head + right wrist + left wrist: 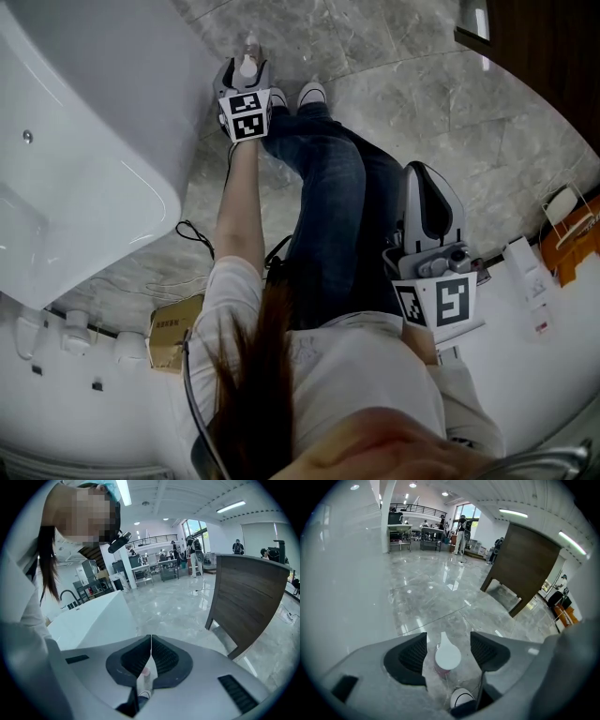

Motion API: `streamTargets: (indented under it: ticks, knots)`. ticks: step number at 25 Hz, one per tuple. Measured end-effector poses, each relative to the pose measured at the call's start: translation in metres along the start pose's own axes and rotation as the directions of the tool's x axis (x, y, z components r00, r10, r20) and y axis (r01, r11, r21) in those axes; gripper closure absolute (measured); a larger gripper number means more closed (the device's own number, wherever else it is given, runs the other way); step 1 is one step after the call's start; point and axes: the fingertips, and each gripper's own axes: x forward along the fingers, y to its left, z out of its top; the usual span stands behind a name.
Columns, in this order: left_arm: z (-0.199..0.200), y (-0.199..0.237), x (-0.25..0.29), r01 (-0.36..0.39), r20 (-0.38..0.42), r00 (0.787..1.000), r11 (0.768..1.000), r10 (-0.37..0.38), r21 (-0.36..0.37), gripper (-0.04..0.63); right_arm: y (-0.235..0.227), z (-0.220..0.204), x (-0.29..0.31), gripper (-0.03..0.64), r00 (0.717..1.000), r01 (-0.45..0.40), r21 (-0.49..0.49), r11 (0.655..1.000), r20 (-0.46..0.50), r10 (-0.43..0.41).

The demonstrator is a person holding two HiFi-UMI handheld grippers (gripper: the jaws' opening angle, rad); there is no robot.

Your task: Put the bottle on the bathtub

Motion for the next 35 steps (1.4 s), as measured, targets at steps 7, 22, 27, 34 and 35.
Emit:
streamTargets:
  ticks: [7,22,27,34,35]
  knots:
    - [0.050,-0.020,-0.053,0.034,0.064,0.997,0.999,-0.034,-0.006,0.326,0.017,0.025,-0.028,0.603,0.999,-0.041,0.034,0.999,-0.010,0.042]
    - [0.199,-0.035,-0.152,0.059,0.369,0.927,0.998,-0.062,0.022,0.572,0.043,0.057,-0.051,0.603,0.990,-0.142,0.016,0.990,-0.005,0.142]
    - [0.218,-0.027,-0.173,0.060,0.413,0.910,0.997,-0.034,-0.049,0.580,0.046,0.055,-0.049,0.603,0.988,-0.153,0.010,0.988,-0.013,0.153]
    - [0.238,-0.033,-0.206,0.083,0.455,0.888,0.996,-0.060,-0.031,0.580,0.053,0.054,-0.050,0.603,0.979,-0.204,-0.004,0.979,-0.019,0.204]
    - [0.241,-0.031,-0.214,0.086,0.461,0.885,0.996,-0.062,-0.031,0.580,0.056,0.056,-0.051,0.603,0.978,-0.207,-0.003,0.978,-0.017,0.207]
